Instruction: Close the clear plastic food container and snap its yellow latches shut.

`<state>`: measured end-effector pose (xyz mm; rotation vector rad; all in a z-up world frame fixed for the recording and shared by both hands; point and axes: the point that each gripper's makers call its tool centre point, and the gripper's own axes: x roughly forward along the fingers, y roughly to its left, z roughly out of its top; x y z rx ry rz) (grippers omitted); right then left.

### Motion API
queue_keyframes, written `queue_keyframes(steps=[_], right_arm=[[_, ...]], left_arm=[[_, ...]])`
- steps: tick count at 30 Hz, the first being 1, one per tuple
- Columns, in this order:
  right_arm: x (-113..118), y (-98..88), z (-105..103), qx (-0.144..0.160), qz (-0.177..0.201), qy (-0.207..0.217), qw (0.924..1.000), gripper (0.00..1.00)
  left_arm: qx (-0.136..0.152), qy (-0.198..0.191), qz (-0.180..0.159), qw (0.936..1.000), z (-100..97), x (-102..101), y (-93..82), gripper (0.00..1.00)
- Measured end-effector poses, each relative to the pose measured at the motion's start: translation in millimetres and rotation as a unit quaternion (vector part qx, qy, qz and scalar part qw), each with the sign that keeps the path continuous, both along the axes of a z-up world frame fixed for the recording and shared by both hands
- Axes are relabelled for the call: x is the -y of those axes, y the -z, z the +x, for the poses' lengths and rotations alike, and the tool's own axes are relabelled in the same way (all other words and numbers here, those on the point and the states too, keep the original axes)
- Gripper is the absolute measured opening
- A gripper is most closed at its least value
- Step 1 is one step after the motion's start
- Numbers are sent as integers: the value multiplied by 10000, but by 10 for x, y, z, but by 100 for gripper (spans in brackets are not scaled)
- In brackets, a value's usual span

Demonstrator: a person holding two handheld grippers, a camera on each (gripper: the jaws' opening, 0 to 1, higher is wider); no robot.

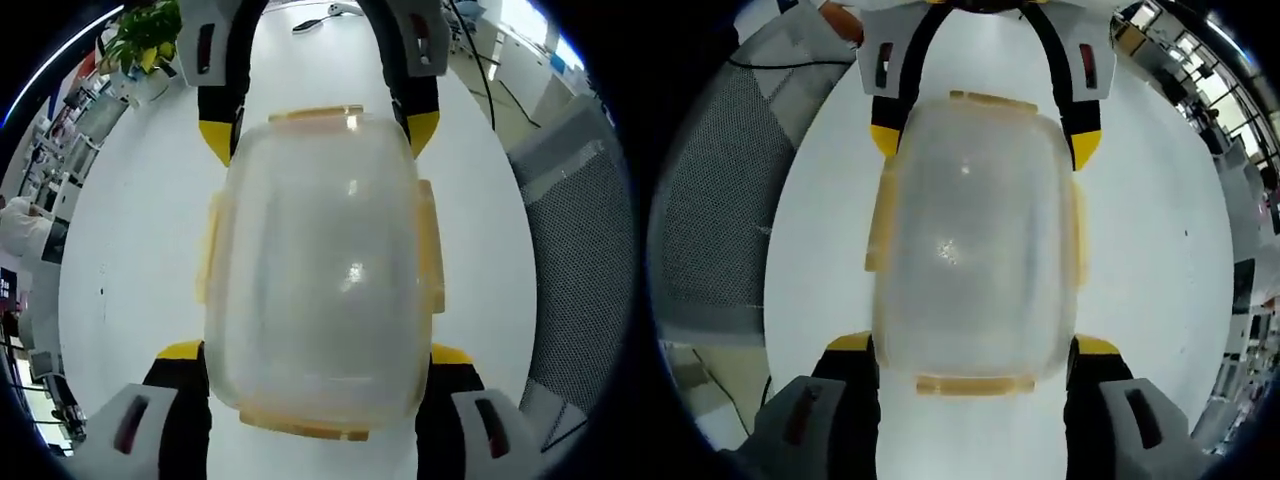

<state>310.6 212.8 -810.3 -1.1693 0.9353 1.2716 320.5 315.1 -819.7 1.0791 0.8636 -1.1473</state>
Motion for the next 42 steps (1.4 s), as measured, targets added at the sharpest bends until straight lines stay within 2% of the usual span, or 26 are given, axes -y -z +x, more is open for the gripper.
queue_keyframes(steps=[19, 30, 42], right_arm=[[-390, 9, 49, -8, 60, -351, 9994, 74], [-563, 17, 193, 15, 135, -414, 9991, 74], [-654, 38, 373, 122, -23, -333, 9994, 74]], left_arm=[[-22, -373, 30, 9993, -23, -380, 10, 83], [-38, -461, 9, 9989, 107, -553, 17, 83], [-52, -431, 76, 9990, 295, -653, 23, 84]])
